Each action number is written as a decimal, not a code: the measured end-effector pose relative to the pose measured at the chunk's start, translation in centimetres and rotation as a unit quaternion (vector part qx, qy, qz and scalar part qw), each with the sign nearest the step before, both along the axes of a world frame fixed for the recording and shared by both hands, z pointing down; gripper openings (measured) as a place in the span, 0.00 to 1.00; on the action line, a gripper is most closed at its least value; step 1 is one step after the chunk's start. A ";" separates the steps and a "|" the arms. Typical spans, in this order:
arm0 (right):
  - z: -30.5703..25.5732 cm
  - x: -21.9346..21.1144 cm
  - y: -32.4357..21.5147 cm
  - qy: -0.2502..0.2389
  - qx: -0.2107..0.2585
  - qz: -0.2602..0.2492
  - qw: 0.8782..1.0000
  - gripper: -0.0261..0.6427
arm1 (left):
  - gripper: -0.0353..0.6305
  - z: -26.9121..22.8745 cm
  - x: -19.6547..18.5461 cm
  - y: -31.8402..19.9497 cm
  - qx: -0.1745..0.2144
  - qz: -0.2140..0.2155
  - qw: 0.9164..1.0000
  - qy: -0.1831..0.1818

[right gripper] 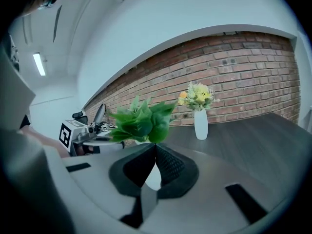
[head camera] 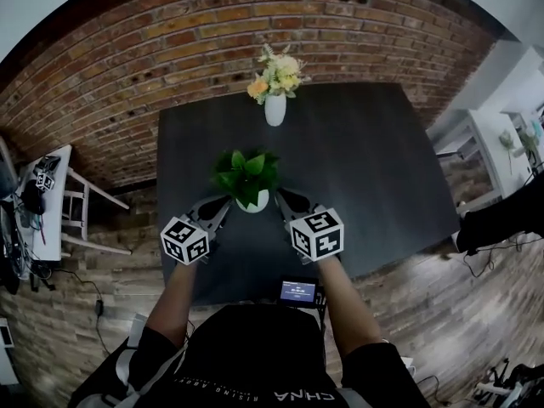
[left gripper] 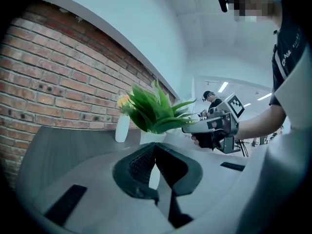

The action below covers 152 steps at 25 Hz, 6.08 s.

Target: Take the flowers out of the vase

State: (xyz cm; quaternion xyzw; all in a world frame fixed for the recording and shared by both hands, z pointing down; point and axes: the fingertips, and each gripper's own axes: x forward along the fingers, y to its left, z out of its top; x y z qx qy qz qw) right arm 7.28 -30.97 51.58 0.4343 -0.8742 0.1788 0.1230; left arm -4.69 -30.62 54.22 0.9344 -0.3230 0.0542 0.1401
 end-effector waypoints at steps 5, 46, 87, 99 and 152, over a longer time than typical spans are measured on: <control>-0.6 -0.2 -1.5 -0.010 0.004 -0.018 1.000 0.05 | 0.06 -0.5 0.3 -1.0 -0.003 -0.005 1.000 0.002; 0.4 -8.2 -4.6 0.037 0.073 -0.217 0.973 0.46 | 0.44 2.2 6.5 -6.0 0.060 0.020 0.995 -0.072; -9.4 -6.2 -6.6 -0.068 0.141 -0.127 0.980 0.15 | 0.44 2.4 6.0 -5.4 0.048 0.027 0.994 -0.093; -15.6 -4.6 -6.6 -0.119 0.182 -0.093 0.972 0.14 | 0.44 0.2 4.3 -3.0 0.062 0.032 0.993 -0.099; 8.7 8.8 -8.1 0.031 -0.154 0.004 0.988 0.14 | 0.06 -6.8 7.9 1.6 0.101 0.024 0.994 -0.022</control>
